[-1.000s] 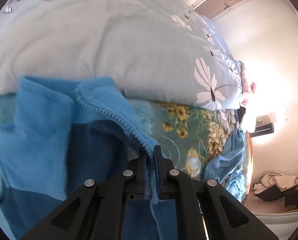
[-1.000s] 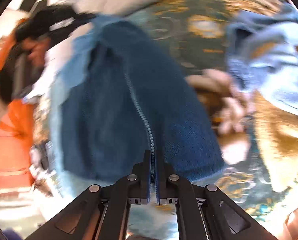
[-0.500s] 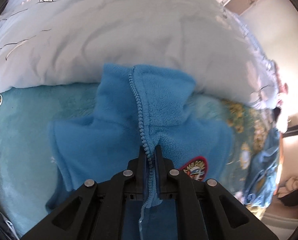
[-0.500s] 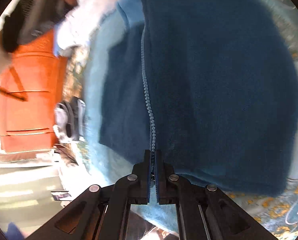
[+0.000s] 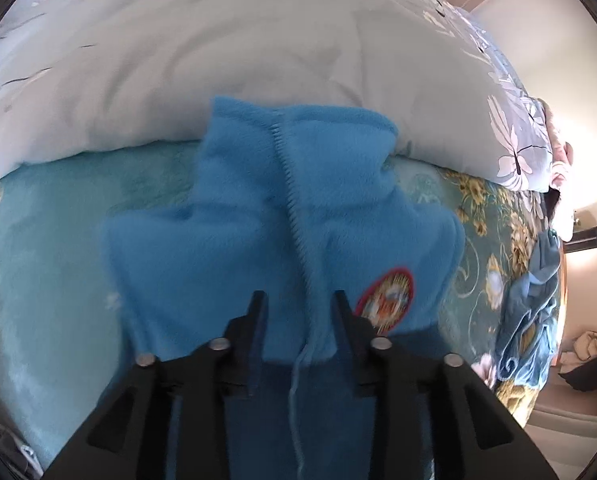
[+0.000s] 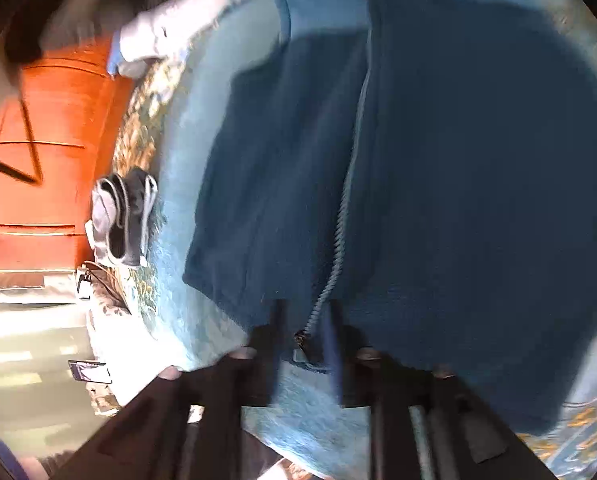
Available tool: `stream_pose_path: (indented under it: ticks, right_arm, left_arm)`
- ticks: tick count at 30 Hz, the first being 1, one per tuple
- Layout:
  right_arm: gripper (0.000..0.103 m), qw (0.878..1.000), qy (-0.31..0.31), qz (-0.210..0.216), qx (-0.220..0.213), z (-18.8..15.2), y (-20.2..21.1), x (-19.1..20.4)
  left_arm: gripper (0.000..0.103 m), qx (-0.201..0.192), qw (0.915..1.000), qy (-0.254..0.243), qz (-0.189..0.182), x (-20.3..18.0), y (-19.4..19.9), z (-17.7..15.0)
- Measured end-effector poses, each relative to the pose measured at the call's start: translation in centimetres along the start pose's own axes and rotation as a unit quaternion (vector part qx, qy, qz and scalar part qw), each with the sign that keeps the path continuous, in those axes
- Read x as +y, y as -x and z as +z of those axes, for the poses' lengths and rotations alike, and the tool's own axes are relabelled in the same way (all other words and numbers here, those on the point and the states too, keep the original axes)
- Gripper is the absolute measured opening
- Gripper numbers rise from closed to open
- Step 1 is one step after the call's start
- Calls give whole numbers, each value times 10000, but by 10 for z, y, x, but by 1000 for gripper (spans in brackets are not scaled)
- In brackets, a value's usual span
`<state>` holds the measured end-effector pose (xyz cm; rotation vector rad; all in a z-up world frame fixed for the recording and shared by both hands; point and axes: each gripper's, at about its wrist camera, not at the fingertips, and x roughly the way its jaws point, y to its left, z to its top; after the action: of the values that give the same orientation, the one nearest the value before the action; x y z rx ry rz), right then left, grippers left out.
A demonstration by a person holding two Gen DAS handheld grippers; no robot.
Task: Fold clothes
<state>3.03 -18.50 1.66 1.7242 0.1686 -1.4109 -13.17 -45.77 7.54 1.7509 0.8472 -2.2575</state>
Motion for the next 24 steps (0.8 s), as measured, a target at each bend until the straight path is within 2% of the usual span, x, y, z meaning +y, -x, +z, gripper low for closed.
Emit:
stream_pose_path:
  ticks: [3,6,8,13,17,19,24]
  right_arm:
    - [39,9963,-589,-268,-560,-1,39,-37]
    - [41,9813,-1518,-577,-1036,-6,71,-92]
    - [41,9694,-2046,-645,-1197,-6,82,-125]
    - [41,9525,-2609,-464,-1502,23,90,-174]
    - [44,9512,-2606,-302,-1628,63,80,-181]
    - [45,9529,-2582,-182,-1579,82,73,-182]
    - [45,9553,-2613,-344,-1341,103,59,-196]
  left_arm:
    - [42,-66,9996,268,-70,17,24,-41]
    - [42,150,9982,516,-285,25,30,-88]
    - [42,598,9953,608,-465,23,21,-132]
    - [42,1499,9860,541,-499,7,-9,-211]
    - [42,1715,9815,724,-447,0,-25,-245]
    - [42,1776,9813,640,-367,-1,-30,-250]
    - [42,1829,9815,473,-304,0,-35,-253]
